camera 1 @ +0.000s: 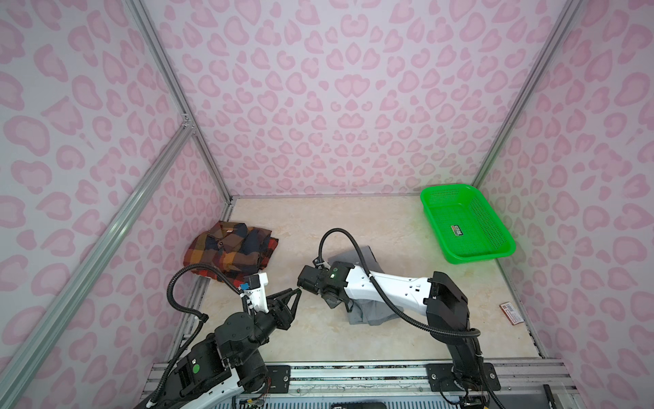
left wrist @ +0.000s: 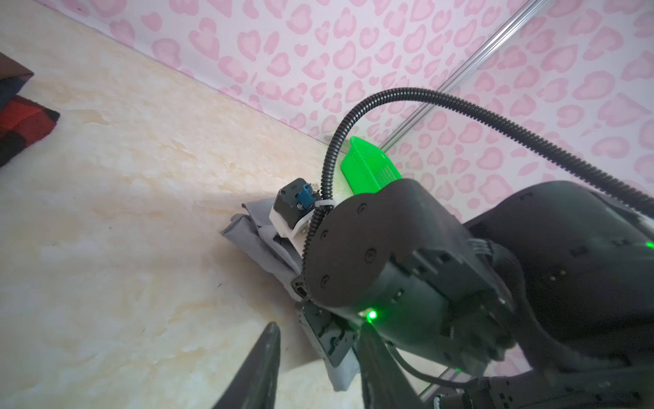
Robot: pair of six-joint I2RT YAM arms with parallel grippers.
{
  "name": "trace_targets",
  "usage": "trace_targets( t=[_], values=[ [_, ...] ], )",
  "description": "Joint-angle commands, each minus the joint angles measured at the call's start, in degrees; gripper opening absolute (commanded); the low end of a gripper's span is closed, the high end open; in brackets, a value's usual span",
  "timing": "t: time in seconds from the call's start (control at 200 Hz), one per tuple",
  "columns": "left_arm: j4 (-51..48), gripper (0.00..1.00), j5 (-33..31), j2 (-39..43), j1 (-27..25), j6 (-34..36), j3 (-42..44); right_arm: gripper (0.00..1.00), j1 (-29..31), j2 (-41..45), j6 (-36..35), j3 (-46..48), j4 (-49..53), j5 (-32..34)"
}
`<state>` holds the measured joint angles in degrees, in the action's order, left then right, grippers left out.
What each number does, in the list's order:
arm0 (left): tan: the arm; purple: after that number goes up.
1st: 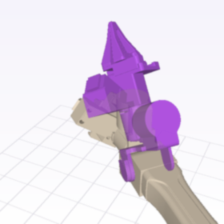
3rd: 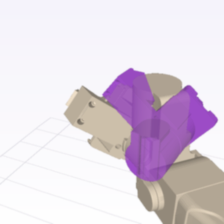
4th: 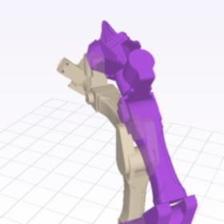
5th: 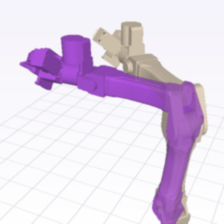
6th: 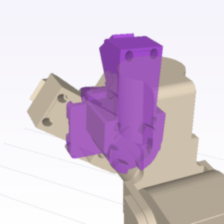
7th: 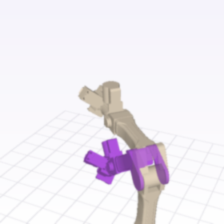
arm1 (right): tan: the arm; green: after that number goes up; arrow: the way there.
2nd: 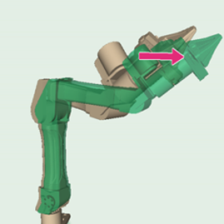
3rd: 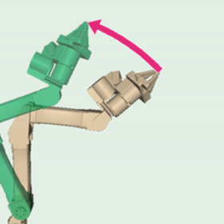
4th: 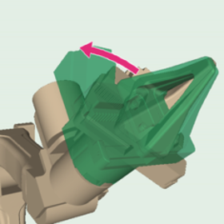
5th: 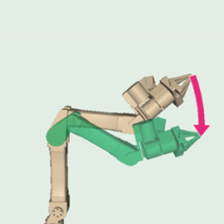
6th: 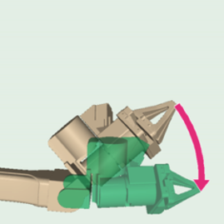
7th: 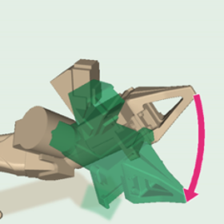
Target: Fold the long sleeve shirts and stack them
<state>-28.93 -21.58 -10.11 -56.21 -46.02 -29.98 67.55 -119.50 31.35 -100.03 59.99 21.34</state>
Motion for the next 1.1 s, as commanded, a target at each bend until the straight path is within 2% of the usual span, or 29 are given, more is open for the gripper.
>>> trace_targets(
  t=[0.0, 0.04, 0.18, 0.29, 0.37, 0.52, 0.635, 0.8, 0.925, 1.015, 1.095],
  values=[
    [-3.33, 0.40, -2.56, -0.12, 0.07, -1.32, -0.08, 0.09, 1.07, -1.17, 2.52, -0.39, -2.92, -4.16],
    [-4.04, 0.39, -3.08, -0.58, 0.04, -1.53, -0.24, 0.19, 1.26, -0.97, 2.42, 0.35, -4.48, -6.39],
    [-5.33, 0.39, -4.97, -0.88, 0.04, -1.88, -0.55, 0.40, 1.86, 1.30, 2.66, 3.26, -8.73, -12.44],
    [-6.68, 0.39, -6.99, -1.09, 0.04, -2.33, -0.98, 0.52, 1.85, 4.70, 2.16, 5.87, -12.18, -17.21],
    [-7.53, 0.40, -7.98, -1.78, 0.04, -2.35, -1.36, 0.57, 1.45, 7.18, 2.24, 6.97, -13.86, -20.55],
    [-7.85, 0.40, -8.51, -4.74, 0.04, -2.89, -1.70, 0.58, -2.00, 14.68, 2.93, 10.94, -15.91, -23.32],
    [-6.88, 0.40, -7.49, -8.12, 0.07, -3.57, -1.27, 0.58, -8.27, 21.75, 1.43, 16.86, -16.99, -24.87],
    [-2.44, 0.40, -5.07, -13.09, 0.09, -4.51, 0.72, 0.50, -19.86, 27.34, -1.75, 25.09, -18.94, -28.99],
    [1.67, 0.40, -2.49, -17.45, 0.05, -5.31, 2.49, 0.42, -26.74, 27.91, -3.97, 31.30, -23.88, -32.39],
    [3.45, 0.39, -1.92, -20.44, 0.04, -5.60, 3.34, 0.34, -27.01, 25.18, -5.58, 31.00, -27.15, -35.88],
    [4.16, 0.39, -2.47, -21.84, 0.04, -5.67, 3.64, 0.33, -24.69, 21.84, -6.95, 29.09, -28.62, -34.67]
  ],
)
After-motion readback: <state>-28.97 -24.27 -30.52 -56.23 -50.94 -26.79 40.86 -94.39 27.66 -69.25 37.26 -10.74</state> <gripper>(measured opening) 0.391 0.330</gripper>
